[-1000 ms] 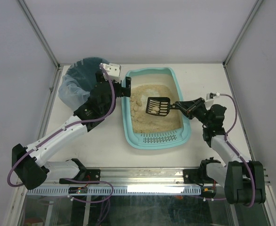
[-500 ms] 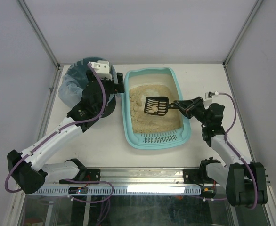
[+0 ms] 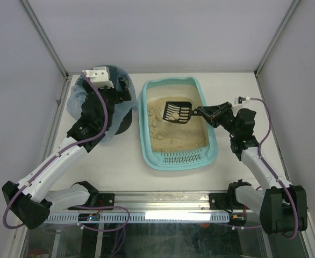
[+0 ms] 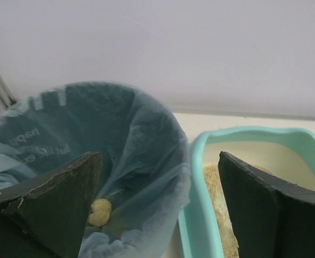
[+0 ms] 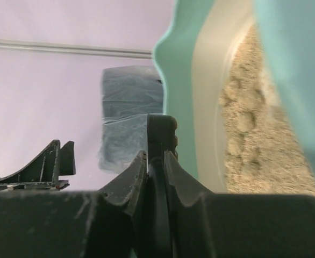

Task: Clean the litter box

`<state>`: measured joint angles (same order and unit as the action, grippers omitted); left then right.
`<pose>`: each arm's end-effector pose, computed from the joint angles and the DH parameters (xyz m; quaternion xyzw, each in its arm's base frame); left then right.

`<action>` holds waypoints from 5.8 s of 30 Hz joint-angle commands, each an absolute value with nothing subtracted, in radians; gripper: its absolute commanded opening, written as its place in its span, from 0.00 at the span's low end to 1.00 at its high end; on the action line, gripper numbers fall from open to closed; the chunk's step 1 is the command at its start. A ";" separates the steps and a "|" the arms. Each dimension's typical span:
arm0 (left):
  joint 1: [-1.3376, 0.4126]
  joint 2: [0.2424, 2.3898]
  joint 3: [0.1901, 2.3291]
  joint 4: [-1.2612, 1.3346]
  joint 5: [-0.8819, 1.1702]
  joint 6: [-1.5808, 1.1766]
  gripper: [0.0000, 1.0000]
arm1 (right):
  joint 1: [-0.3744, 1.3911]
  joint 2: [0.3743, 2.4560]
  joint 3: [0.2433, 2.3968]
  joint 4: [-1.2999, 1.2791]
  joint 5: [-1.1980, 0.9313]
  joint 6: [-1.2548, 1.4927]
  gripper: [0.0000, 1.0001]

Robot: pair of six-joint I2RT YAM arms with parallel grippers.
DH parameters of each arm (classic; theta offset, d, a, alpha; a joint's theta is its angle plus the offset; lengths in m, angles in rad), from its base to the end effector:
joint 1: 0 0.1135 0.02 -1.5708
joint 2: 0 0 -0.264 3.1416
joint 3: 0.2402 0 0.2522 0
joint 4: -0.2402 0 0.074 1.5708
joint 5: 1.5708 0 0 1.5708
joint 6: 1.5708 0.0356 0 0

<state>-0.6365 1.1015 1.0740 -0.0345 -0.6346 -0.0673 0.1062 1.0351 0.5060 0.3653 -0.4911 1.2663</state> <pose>0.2133 -0.1314 0.3958 -0.0107 0.7245 -0.0109 0.6892 0.2279 0.0412 0.2515 0.2739 0.7049 0.5410 0.3680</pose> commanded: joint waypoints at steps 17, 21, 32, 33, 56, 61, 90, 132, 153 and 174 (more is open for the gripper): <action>-0.468 0.915 1.034 0.060 -0.714 -0.169 0.95 | 0.477 1.485 1.395 0.223 -0.215 1.049 0.00; -0.417 0.902 1.028 0.053 -0.713 -0.194 0.95 | 0.524 1.640 1.589 0.171 -0.221 0.934 0.00; -0.384 0.897 1.016 0.055 -0.734 -0.208 0.95 | 0.647 2.051 2.217 -0.062 -0.363 0.428 0.00; -0.384 0.895 1.014 0.057 -0.736 -0.208 0.95 | 0.660 2.069 2.250 -0.078 -0.367 0.371 0.00; -0.377 0.891 1.005 0.067 -0.727 -0.207 0.96 | 0.787 1.938 2.119 -0.010 -0.240 -0.186 0.00; -0.377 0.894 1.006 0.067 -0.720 -0.207 0.96 | 0.788 1.890 2.082 0.048 -0.212 -0.097 0.00; -0.585 1.244 1.229 -0.134 -0.212 -0.125 0.89 | 0.529 1.148 1.214 -0.318 0.285 0.362 0.00; -0.807 1.441 1.432 -0.773 -0.353 -0.396 0.84 | 0.418 1.701 1.683 -0.645 0.391 0.117 0.00; -0.830 1.285 1.122 -0.700 -0.319 -0.534 0.75 | 0.551 1.949 1.809 -0.695 0.541 0.028 0.00; -0.830 1.269 1.041 -0.624 -0.282 -0.542 0.73 | 0.604 1.931 1.856 -0.635 0.196 0.206 0.00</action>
